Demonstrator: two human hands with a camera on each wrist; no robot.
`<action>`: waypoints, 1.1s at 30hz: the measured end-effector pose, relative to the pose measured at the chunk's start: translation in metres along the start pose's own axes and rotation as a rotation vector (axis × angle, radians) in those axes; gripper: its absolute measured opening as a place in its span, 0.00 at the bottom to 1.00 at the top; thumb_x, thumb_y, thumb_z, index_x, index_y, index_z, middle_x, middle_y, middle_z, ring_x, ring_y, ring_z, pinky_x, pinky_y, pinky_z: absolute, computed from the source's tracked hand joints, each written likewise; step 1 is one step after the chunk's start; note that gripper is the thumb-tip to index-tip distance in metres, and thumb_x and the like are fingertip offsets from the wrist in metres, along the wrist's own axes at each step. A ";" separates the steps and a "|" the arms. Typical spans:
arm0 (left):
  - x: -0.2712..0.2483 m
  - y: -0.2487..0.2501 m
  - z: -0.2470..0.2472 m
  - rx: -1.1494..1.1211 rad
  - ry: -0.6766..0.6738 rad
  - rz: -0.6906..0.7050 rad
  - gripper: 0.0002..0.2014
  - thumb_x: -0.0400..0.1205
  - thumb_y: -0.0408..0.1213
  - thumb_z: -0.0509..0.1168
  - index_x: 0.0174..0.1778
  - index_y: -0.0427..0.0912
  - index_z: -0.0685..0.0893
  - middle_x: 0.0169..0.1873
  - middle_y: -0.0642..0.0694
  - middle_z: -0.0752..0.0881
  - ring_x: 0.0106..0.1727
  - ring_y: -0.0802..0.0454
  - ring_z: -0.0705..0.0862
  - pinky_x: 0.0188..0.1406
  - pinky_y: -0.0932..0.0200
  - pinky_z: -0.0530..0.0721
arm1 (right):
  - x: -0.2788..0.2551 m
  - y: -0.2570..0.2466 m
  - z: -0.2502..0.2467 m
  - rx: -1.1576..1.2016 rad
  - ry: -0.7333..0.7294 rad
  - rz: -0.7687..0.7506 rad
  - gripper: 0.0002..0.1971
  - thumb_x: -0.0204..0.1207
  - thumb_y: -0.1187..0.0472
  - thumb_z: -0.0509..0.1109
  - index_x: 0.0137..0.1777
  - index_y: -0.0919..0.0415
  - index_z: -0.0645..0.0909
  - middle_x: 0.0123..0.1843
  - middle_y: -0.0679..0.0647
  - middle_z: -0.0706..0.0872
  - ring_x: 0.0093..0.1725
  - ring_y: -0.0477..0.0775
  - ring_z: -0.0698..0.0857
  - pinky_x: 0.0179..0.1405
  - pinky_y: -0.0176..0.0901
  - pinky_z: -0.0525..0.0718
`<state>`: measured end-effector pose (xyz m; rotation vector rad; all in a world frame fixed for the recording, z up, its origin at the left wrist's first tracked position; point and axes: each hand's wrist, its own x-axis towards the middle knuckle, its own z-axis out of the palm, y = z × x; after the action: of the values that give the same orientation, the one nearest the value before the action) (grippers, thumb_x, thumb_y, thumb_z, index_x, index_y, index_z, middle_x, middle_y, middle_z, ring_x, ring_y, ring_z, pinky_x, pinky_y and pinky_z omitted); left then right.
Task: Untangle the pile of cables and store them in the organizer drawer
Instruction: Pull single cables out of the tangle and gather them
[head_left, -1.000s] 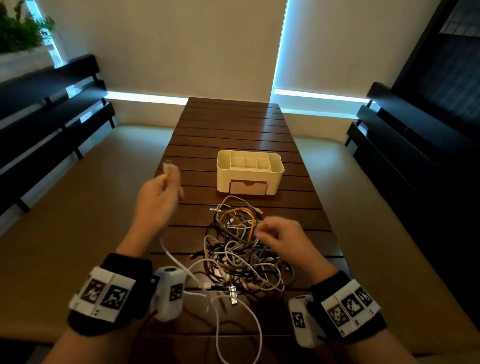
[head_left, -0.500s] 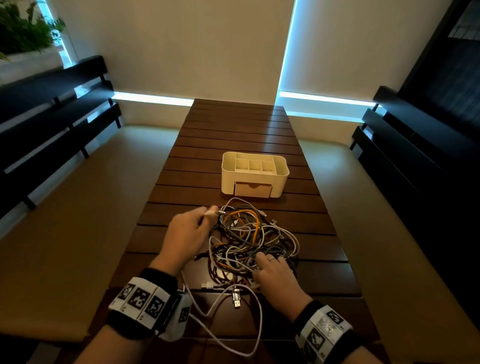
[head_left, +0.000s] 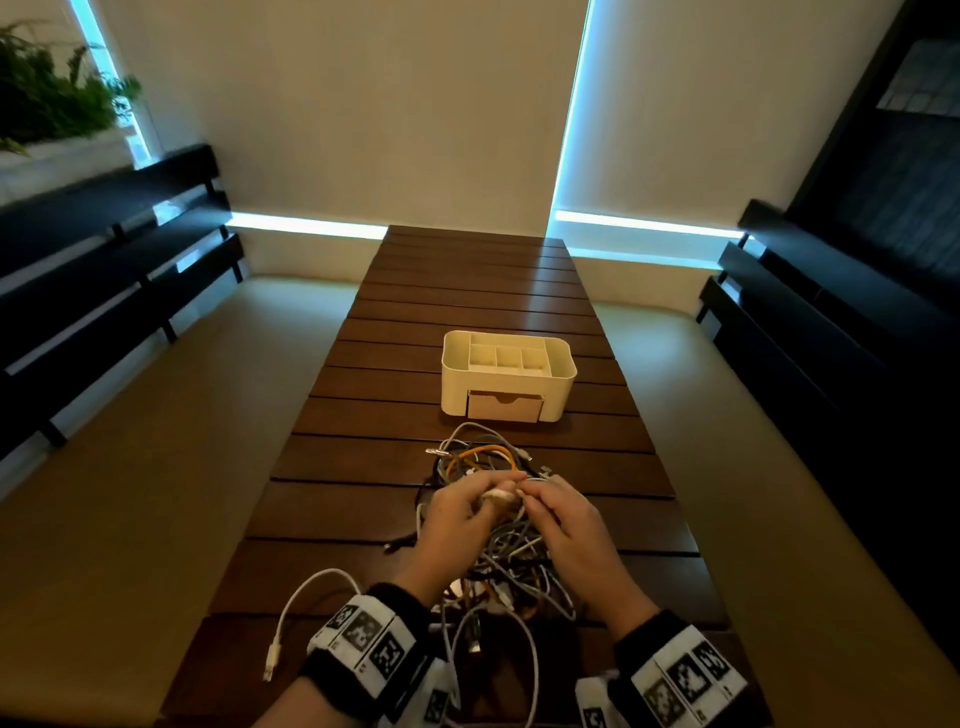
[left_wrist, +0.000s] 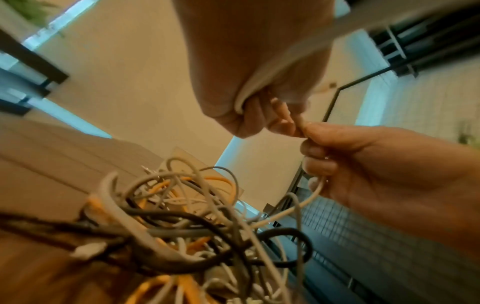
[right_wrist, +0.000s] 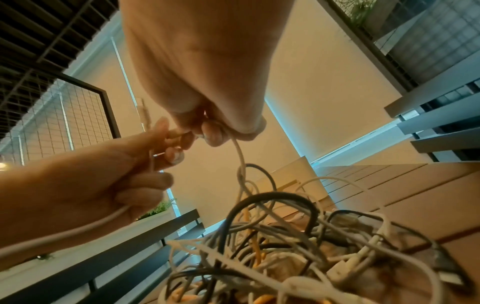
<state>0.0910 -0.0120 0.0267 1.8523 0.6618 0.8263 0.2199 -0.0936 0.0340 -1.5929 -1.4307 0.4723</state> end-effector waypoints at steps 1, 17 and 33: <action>0.000 0.004 0.003 -0.077 0.006 -0.040 0.13 0.85 0.44 0.55 0.55 0.53 0.84 0.36 0.57 0.84 0.39 0.66 0.82 0.42 0.71 0.79 | -0.001 -0.002 0.002 0.007 0.024 -0.015 0.11 0.82 0.65 0.61 0.53 0.49 0.81 0.46 0.42 0.82 0.48 0.37 0.81 0.46 0.24 0.75; -0.005 0.019 0.005 -0.516 -0.259 -0.275 0.20 0.86 0.54 0.41 0.74 0.74 0.63 0.72 0.59 0.74 0.73 0.60 0.73 0.74 0.49 0.73 | -0.001 -0.031 0.003 0.314 0.123 0.093 0.06 0.78 0.69 0.65 0.51 0.65 0.71 0.41 0.41 0.88 0.34 0.39 0.86 0.32 0.30 0.83; -0.001 0.050 -0.002 -0.566 -0.049 -0.165 0.24 0.83 0.50 0.49 0.57 0.40 0.85 0.49 0.44 0.86 0.41 0.45 0.82 0.33 0.59 0.81 | 0.001 -0.029 0.003 0.407 0.030 -0.003 0.07 0.80 0.69 0.62 0.45 0.61 0.65 0.39 0.50 0.84 0.32 0.46 0.82 0.30 0.38 0.81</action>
<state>0.0930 -0.0314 0.0728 1.2848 0.4778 0.7609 0.2013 -0.0942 0.0570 -1.2648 -1.2204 0.6865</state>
